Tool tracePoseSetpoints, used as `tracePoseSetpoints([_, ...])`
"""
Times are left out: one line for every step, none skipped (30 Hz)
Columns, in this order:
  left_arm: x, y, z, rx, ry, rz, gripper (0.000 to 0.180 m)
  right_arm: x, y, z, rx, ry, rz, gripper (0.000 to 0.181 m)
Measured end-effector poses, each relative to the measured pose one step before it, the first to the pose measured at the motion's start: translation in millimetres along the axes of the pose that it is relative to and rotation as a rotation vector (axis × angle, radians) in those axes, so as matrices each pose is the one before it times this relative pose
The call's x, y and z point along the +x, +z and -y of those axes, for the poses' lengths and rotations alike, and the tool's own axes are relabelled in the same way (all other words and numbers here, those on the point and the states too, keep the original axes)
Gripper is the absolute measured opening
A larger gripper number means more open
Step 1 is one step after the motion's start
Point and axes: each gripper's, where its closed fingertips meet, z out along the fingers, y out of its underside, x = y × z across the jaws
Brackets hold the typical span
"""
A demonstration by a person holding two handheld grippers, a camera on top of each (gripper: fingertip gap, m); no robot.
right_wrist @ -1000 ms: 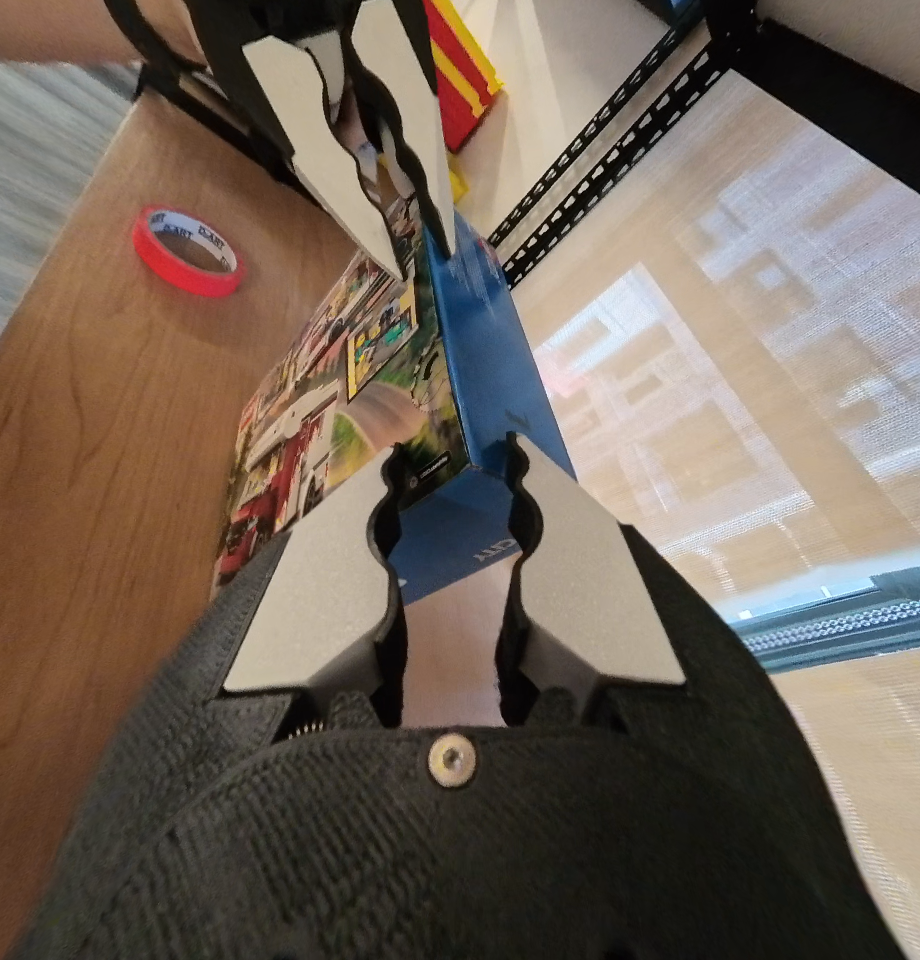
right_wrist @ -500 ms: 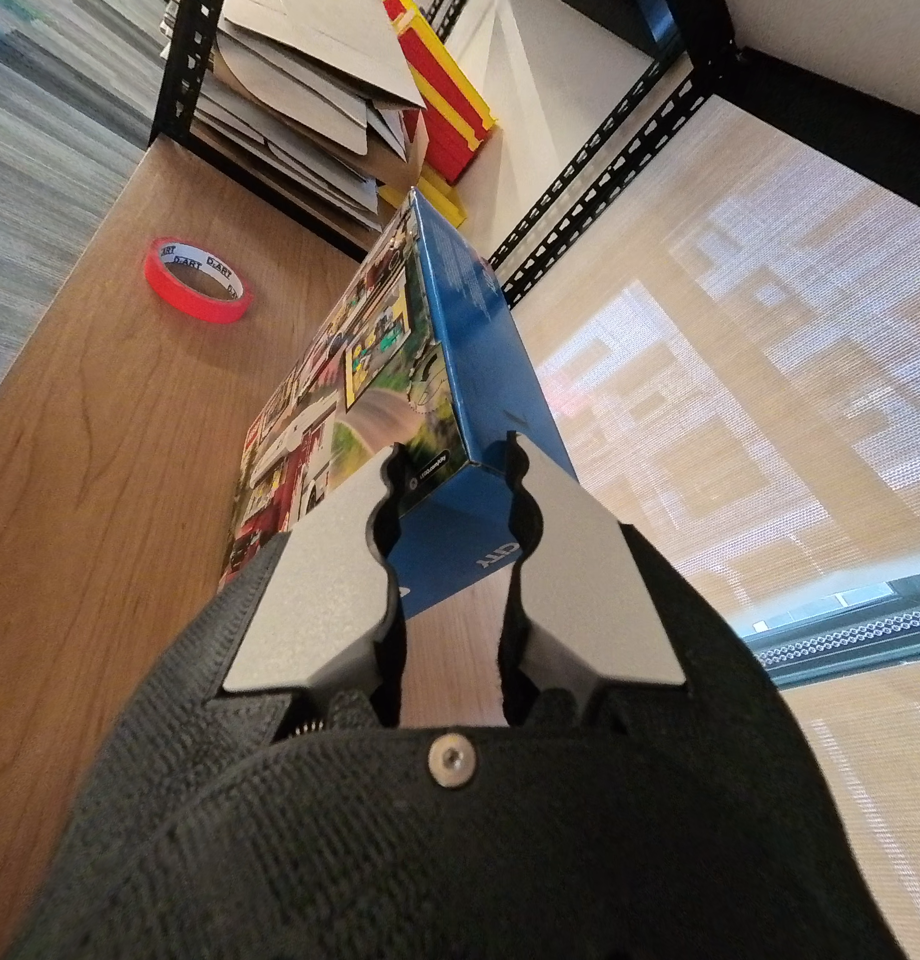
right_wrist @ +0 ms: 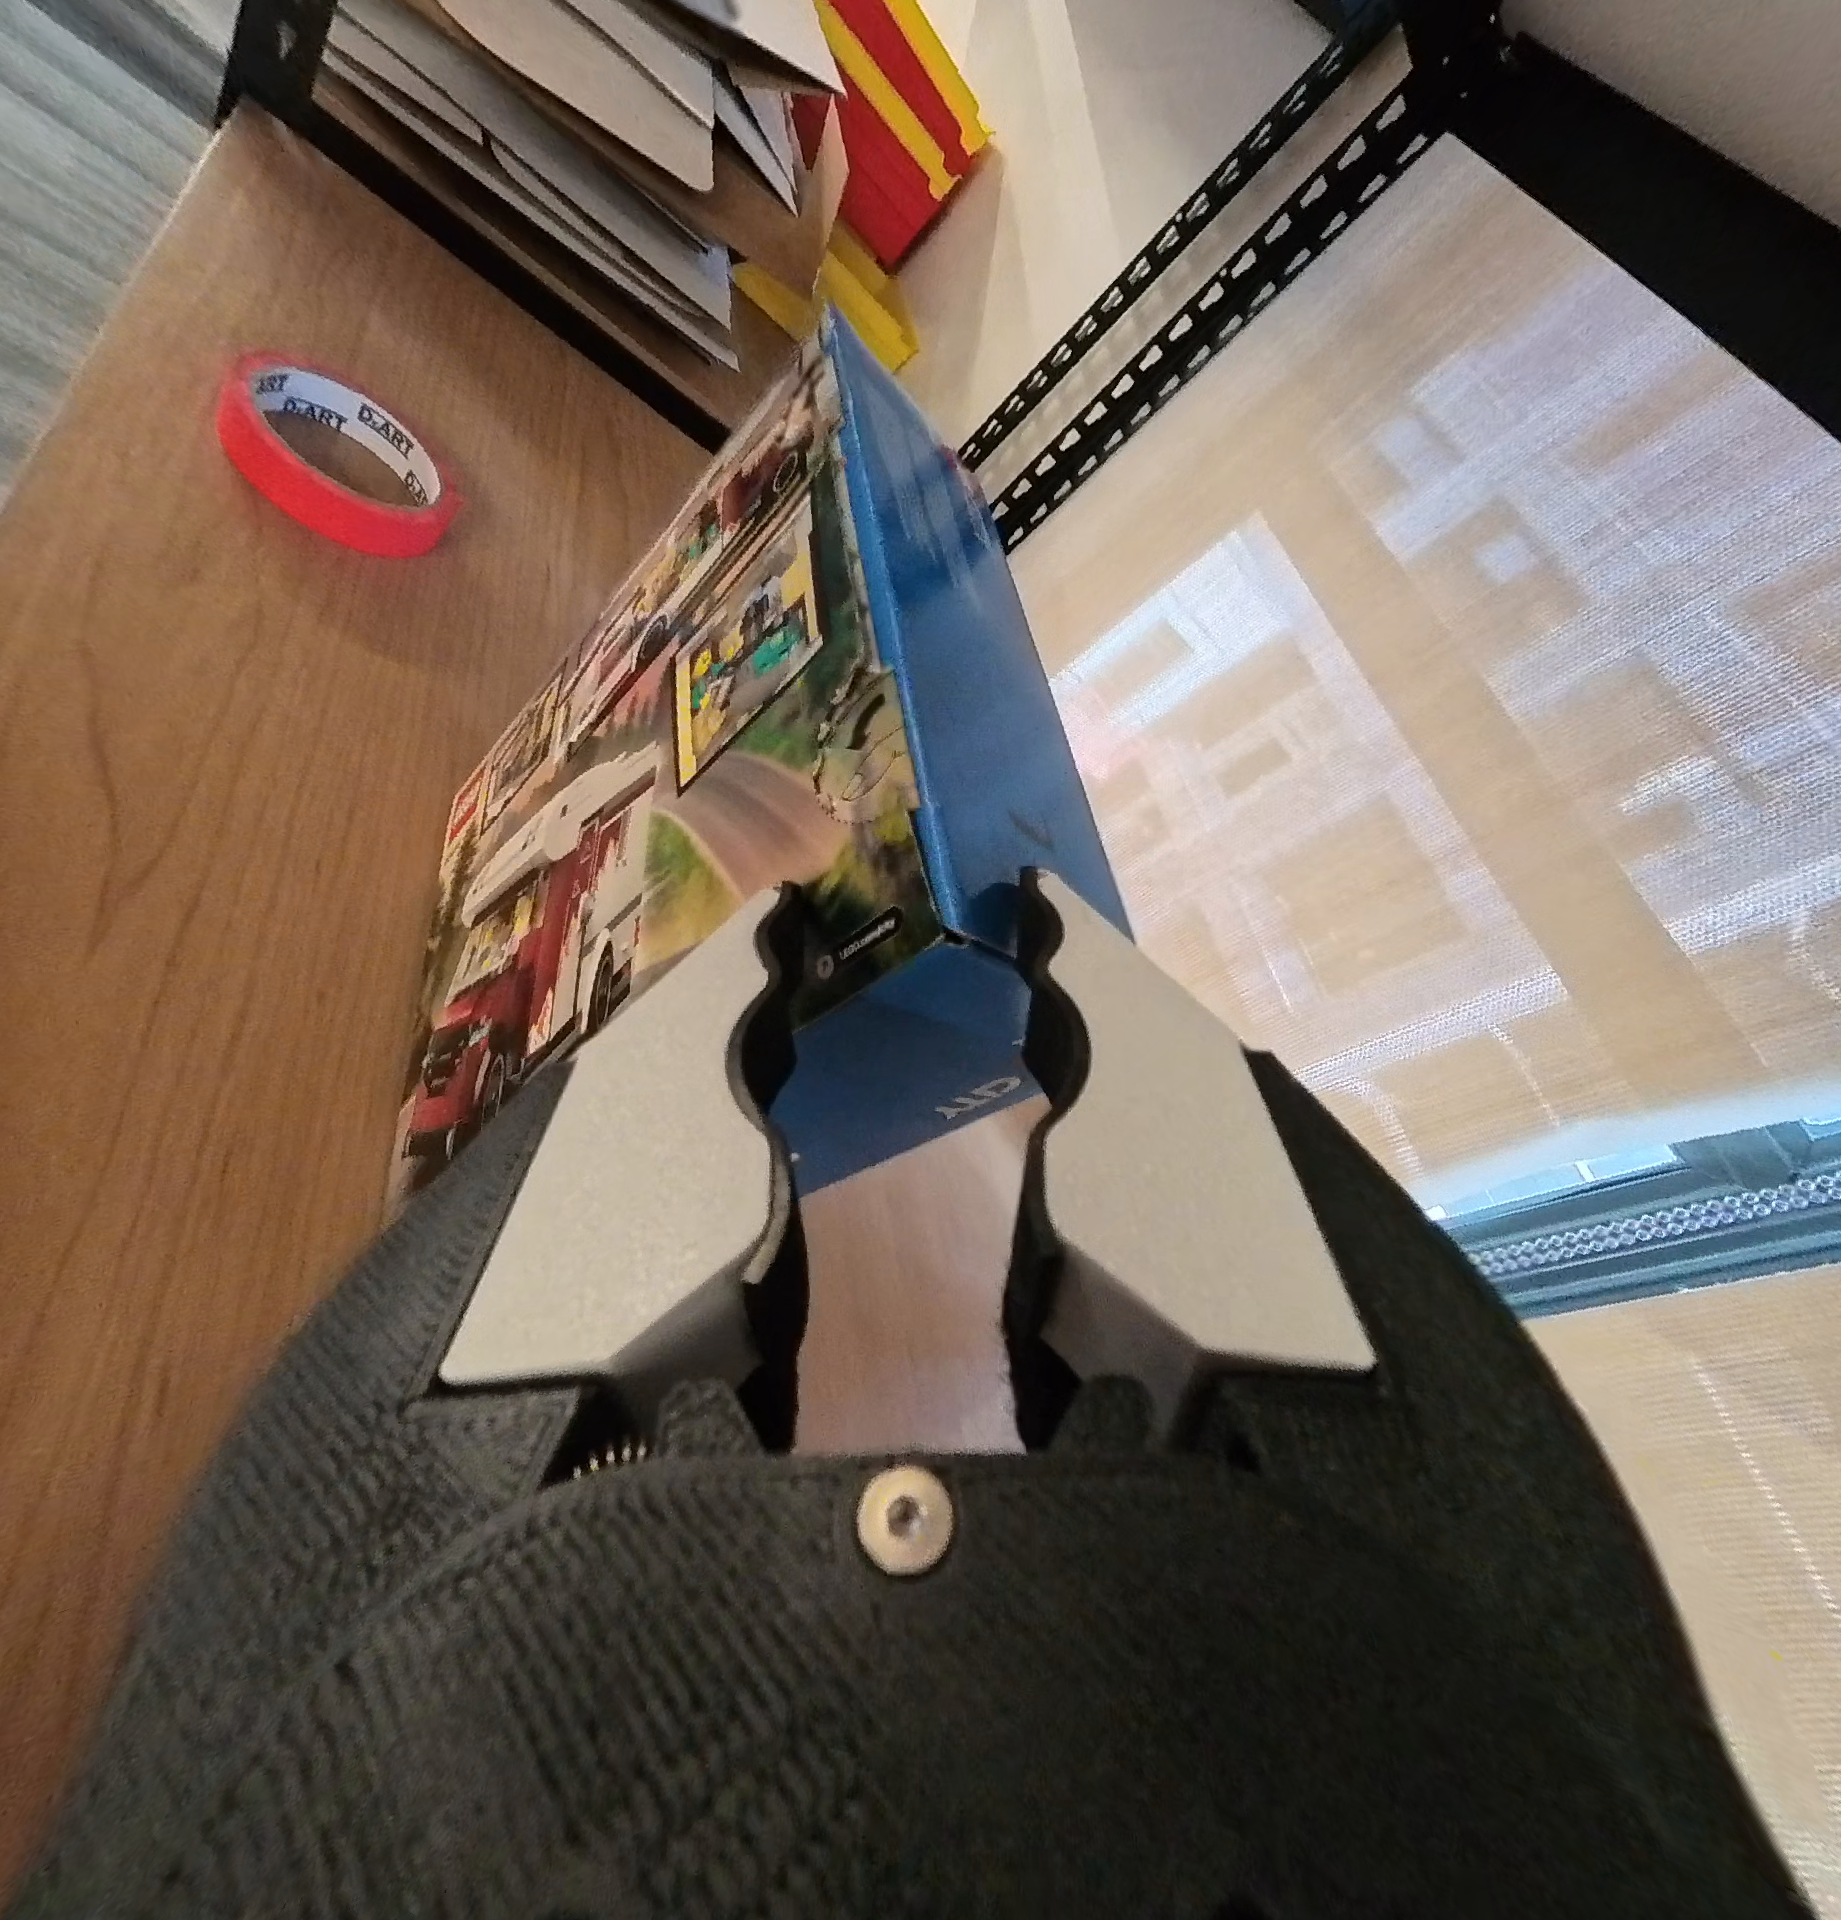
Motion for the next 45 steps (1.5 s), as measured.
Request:
tracePoseSetpoints([13.66, -2.90, -10.28, 0.0146, -0.0673, -0.0618, 0.021, 0.10, -0.04, 0.35, -0.0101, -0.0008, 0.0064, 0.042])
tracePoseSetpoints([11.93, -2.70, -11.96, 0.0064, -0.0509, -0.0453, 0.020, 0.26, -0.12, 0.80, -0.0085, 0.0039, 0.0091, 0.042])
tracePoseSetpoints([10.50, -2.72, -13.19, 0.0000, -0.0406, -0.0320, 0.021, 0.62, -0.15, 1.61, -0.0069, 0.0095, 0.0098, 0.043])
tracePoseSetpoints([9.57, -2.92, -13.50, -0.0015, -0.0366, -0.0232, 0.021, 0.26, -0.34, 3.06, -0.0006, 0.0158, 0.0120, 0.043])
tracePoseSetpoints([10.03, -2.90, -12.06, 0.0064, -0.0390, -0.0232, 0.020, -1.78, -0.27, 6.48, 0.0148, 0.0232, 0.0220, 0.043])
tracePoseSetpoints([11.67, -2.61, -11.29, 0.0099, -0.0458, -0.0318, 0.020, -1.89, 0.15, 9.29, 0.0236, 0.0247, 0.0179, 0.043])
tracePoseSetpoints([11.76, -2.15, -11.47, 0.0051, -0.0466, -0.0348, 0.020, -0.48, 1.12, 9.62, 0.0186, 0.0175, 0.0053, 0.044])
tracePoseSetpoints([10.04, -1.58, -11.48, 0.0032, -0.0455, -0.0266, 0.020, 1.73, 2.57, 8.26, 0.0021, 0.0062, -0.0118, 0.043])
tracePoseSetpoints([7.91, -0.87, -11.44, 0.0009, -0.0403, -0.0160, 0.020, 3.12, 4.00, 6.00, -0.0160, -0.0032, -0.0229, 0.044])
tracePoseSetpoints([6.76, -0.62, -11.88, -0.0038, -0.0298, -0.0098, 0.020, 0.92, 5.27, 5.19, -0.0220, -0.0106, -0.0124, 0.044])
tracePoseSetpoints([5.95, -0.58, -11.81, -0.0063, -0.0243, -0.0042, 0.020, -2.34, 6.59, 4.55, -0.0246, -0.0131, 0.0059, 0.044])
tracePoseSetpoints([4.81, -0.77, -11.14, -0.0048, -0.0254, 0.0022, 0.020, -2.92, 7.70, 3.21, -0.0305, -0.0109, 0.0102, 0.044])
tracePoseSetpoints([5.04, -0.99, -10.13, -0.0033, -0.0260, 0.0009, 0.019, -2.96, 8.36, 2.41, -0.0320, -0.0121, 0.0106, 0.044])
tracePoseSetpoints([6.22, -1.68, -9.20, -0.0007, -0.0247, -0.0078, 0.019, -2.86, 8.60, 1.72, -0.0338, -0.0096, 0.0093, 0.044])
tracePoseSetpoints([6.03, -2.14, -7.91, 0.0021, -0.0236, -0.0109, 0.019, -2.51, 8.85, 0.32, -0.0417, -0.0086, 0.0069, 0.044])
tracePoseSetpoints([4.51, -2.61, -7.11, 0.0017, -0.0233, -0.0093, 0.019, -1.17, 8.39, -0.50, -0.0465, -0.0139, -0.0023, 0.044])
tracePoseSetpoints([2.56, -2.88, -6.45, 0.0010, -0.0228, -0.0047, 0.019, -0.99, 7.77, -0.79, -0.0453, -0.0185, -0.0053, 0.044])
tracePoseSetpoints([0.33, -3.16, -5.82, 0.0008, -0.0229, 0.0000, 0.018, -1.15, 6.81, -1.62, -0.0466, -0.0184, -0.0042, 0.044])
tracePoseSetpoints([-1.42, -3.37, -4.51, 0.0055, -0.0247, 0.0032, 0.018, -0.67, 5.56, -2.57, -0.0462, -0.0098, -0.0090, 0.041])
tracePoseSetpoints([-2.62, -3.35, -3.43, 0.0086, -0.0231, 0.0025, 0.017, -0.15, 3.89, -3.05, -0.0395, 0.0001, -0.0138, 0.034])
tracePoseSetpoints([-3.24, -3.28, -2.79, 0.0093, -0.0193, 0.0007, 0.017, 2.51, 0.58, 0.25, -0.0121, -0.0028, -0.0313, 0.030])
tracePoseSetpoints([-3.93, -3.07, -2.39, 0.0084, -0.0166, 0.0000, 0.016, -1.32, -0.20, -0.10, -0.0082, 0.0079, -0.0039, 0.028])
tracePoseSetpoints([-4.82, -2.63, -2.02, 0.0074, -0.0162, -0.0003, 0.016, -0.19, 0.21, -0.47, -0.0056, 0.0200, -0.0085, 0.027])
tracePoseSetpoints([-4.59, -2.05, -0.93, 0.0104, -0.0183, -0.0051, 0.016, -0.32, 0.66, -0.44, 0.0006, 0.0128, -0.0065, 0.026])
tracePoseSetpoints([-3.21, -1.29, 0.33, 0.0132, -0.0197, -0.0171, 0.016, -0.17, -0.10, -0.05, 0.0064, 0.0030, -0.0058, 0.026])
tracePoseSetpoints([-1.74, -0.50, 1.57, 0.0158, -0.0183, -0.0288, 0.018, -0.15, -0.24, -0.01, 0.0065, 0.0120, -0.0001, 0.026])
tracePoseSetpoints([0.44, 0.50, 2.79, 0.0195, -0.0117, -0.0414, 0.021, 0.17, 0.00, 0.11, 0.0033, 0.0228, 0.0036, 0.026])
tracePoseSetpoints([2.07, 1.63, 3.55, 0.0226, -0.0058, -0.0492, 0.025, 0.18, -0.11, 0.27, 0.0025, 0.0189, 0.0039, 0.026])
tracePoseSetpoints([3.12, 2.95, 3.36, 0.0218, -0.0002, -0.0542, 0.029, 0.33, -0.30, 0.22, 0.0024, 0.0119, 0.0007, 0.027])
tracePoseSetpoints([4.64, 4.29, 2.26, 0.0157, 0.0052, -0.0617, 0.032, 0.03, -0.19, 0.19, -0.0002, 0.0102, -0.0001, 0.027])
tracePoseSetpoints([5.28, 4.98, 1.13, 0.0098, 0.0131, -0.0637, 0.035, 0.08, -0.06, 0.42, -0.0005, 0.0111, -0.0040, 0.028])
tracePoseSetpoints([4.23, 5.15, 0.68, 0.0084, 0.0247, -0.0559, 0.035, 0.21, 0.07, 0.49, -0.0016, 0.0077, -0.0091, 0.029])
tracePoseSetpoints([3.59, 5.18, -0.19, 0.0013, 0.0368, -0.0507, 0.036, 0.18, 0.28, 0.38, -0.0025, 0.0061, -0.0144, 0.029])
tracePoseSetpoints([2.60, 5.29, -1.54, -0.0131, 0.0415, -0.0469, 0.035, -0.19, 0.06, 0.41, -0.0019, 0.0056, -0.0168, 0.030])
tracePoseSetpoints([1.33, 5.08, -2.41, -0.0226, 0.0391, -0.0432, 0.036, -0.27, 0.04, 0.86, -0.0001, 0.0040, -0.0205, 0.032])
tracePoseSetpoints([-0.16, 4.67, -2.73, -0.0256, 0.0337, -0.0378, 0.037, -0.04, -0.30, 0.81, -0.0017, 0.0027, -0.0255, 0.035])
tracePoseSetpoints([0.04, 4.01, -1.90, -0.0195, 0.0285, -0.0389, 0.037, 1.06, -0.99, 1.83, 0.0031, 0.0073, -0.0395, 0.038])
tracePoseSetpoints([0.51, 3.36, -1.05, -0.0123, 0.0265, -0.0409, 0.037, 1.12, -2.72, 4.66, 0.0235, 0.0194, -0.0524, 0.046])
tracePoseSetpoints([0.13, 3.05, -1.44, -0.0151, 0.0263, -0.0357, 0.036, -3.73, -5.71, 9.00, 0.0503, 0.0367, -0.0405, 0.053])
tracePoseSetpoints([-1.03, 3.12, -2.32, -0.0199, 0.0274, -0.0238, 0.036, -9.22, -9.08, 13.60, 0.0745, 0.0587, -0.0338, 0.055])
tracePoseSetpoints([-1.38, 3.15, -4.05, -0.0268, 0.0333, -0.0159, 0.034, -17.83, -10.76, 16.82, 0.0962, 0.0702, -0.0094, 0.053])
tracePoseSetpoints([-1.72, 3.16, -6.17, -0.0357, 0.0389, -0.0062, 0.033, -29.32, -9.65, 15.08, 0.0953, 0.0675, 0.0357, 0.047])
tracePoseSetpoints([-2.37, 3.24, -7.17, -0.0404, 0.0406, 0.0046, 0.031, -38.27, -6.02, 9.48, 0.0761, 0.0574, 0.0749, 0.043])
tracePoseSetpoints([-1.42, 3.13, -6.56, -0.0357, 0.0376, 0.0031, 0.031, -40.47, -0.85, 1.65, 0.0449, 0.0481, 0.0861, 0.043])
tracePoseSetpoints([2.58, 2.51, -3.72, -0.0192, 0.0276, -0.0188, 0.029, -35.11, 3.99, -7.66, 0.0003, 0.0390, 0.0652, 0.044])
